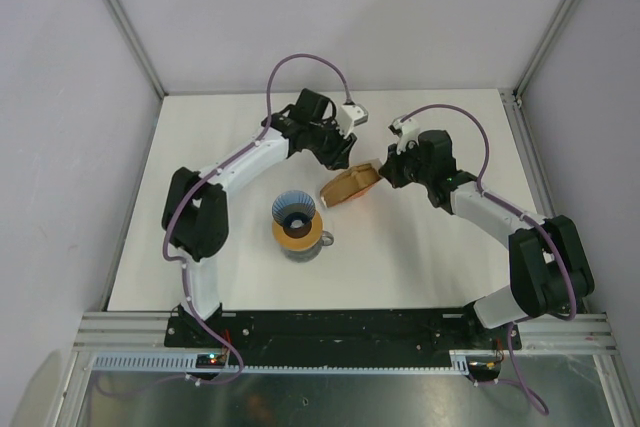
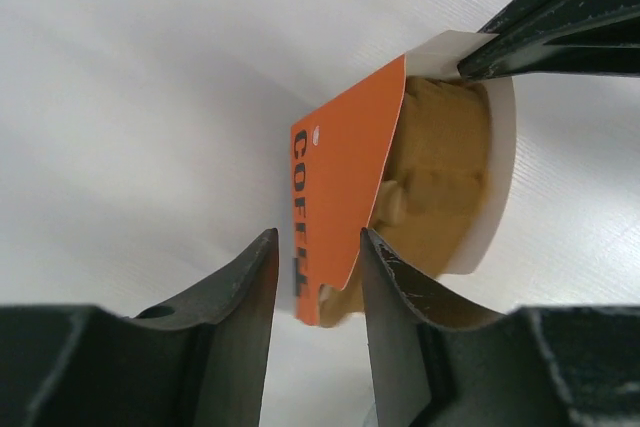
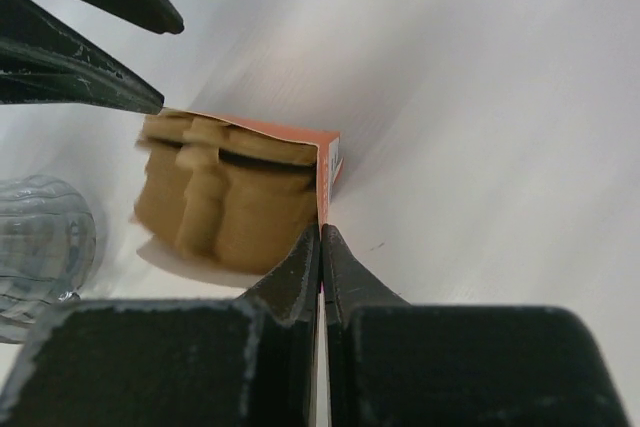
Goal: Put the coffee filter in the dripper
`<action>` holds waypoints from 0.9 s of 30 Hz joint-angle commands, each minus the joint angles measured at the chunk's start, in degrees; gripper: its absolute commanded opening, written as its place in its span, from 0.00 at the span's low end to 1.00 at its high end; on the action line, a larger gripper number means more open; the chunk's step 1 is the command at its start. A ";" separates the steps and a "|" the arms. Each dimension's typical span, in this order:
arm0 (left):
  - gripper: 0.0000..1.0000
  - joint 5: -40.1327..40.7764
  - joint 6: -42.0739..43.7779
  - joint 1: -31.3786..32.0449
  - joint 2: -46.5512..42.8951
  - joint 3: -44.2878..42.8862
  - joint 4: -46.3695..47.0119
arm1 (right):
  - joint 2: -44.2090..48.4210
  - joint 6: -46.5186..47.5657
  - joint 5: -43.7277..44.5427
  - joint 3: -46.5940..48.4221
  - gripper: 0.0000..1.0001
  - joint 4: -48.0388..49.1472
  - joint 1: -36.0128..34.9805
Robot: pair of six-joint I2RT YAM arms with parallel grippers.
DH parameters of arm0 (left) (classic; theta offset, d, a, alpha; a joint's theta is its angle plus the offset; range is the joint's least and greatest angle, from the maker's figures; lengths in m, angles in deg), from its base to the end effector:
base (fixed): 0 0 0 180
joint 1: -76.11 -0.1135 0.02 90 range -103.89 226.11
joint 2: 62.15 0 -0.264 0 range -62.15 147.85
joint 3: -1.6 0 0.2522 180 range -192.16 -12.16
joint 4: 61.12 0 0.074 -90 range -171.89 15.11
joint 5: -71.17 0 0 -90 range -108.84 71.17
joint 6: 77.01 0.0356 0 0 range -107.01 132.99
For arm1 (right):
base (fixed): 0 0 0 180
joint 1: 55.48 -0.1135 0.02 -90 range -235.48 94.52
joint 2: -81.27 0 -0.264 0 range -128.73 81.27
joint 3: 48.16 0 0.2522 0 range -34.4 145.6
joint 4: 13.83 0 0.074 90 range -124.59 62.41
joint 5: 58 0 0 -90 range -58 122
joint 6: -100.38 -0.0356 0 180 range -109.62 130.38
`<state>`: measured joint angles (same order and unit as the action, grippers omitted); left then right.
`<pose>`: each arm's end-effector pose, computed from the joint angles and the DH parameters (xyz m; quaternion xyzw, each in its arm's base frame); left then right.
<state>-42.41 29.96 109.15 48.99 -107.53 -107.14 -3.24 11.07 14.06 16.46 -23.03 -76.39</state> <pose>0.3599 -0.2511 0.2716 0.4527 0.7974 -0.2379 0.3205 0.3008 0.1267 0.2380 -0.2372 0.8216 0.2202 0.4693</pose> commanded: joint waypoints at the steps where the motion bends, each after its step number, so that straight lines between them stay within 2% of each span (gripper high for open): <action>1: 0.44 -2.79 -0.91 -0.85 -1.33 -2.38 2.43 | 1.21 0.67 -1.33 -0.47 0.00 -1.33 -0.18; 8: 0.38 -6.13 -1.89 -1.41 -0.93 -1.52 3.43 | 1.22 0.87 -1.46 -0.43 0.00 -1.57 -0.52; 14: 0.49 -12.15 1.34 -1.26 -5.16 1.90 3.44 | 1.07 0.53 -1.12 -0.48 0.00 -1.13 -0.53; 18: 0.54 -9.91 3.24 0.46 -6.10 4.55 3.44 | 0.90 0.15 -0.82 -0.46 0.00 -0.66 -0.58; 22: 0.54 -5.15 2.06 1.05 -5.04 3.92 3.52 | 2.82 0.62 0.46 -0.42 0.00 0.07 -1.35; 27: 0.52 -5.60 0.10 0.57 -5.25 1.98 3.51 | 8.07 2.38 3.94 -0.34 0.00 1.35 -1.35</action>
<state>-48.57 30.96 109.96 45.97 -103.33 -104.93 -1.12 11.94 14.96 15.73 -23.73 -77.77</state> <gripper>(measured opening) 0.531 0.010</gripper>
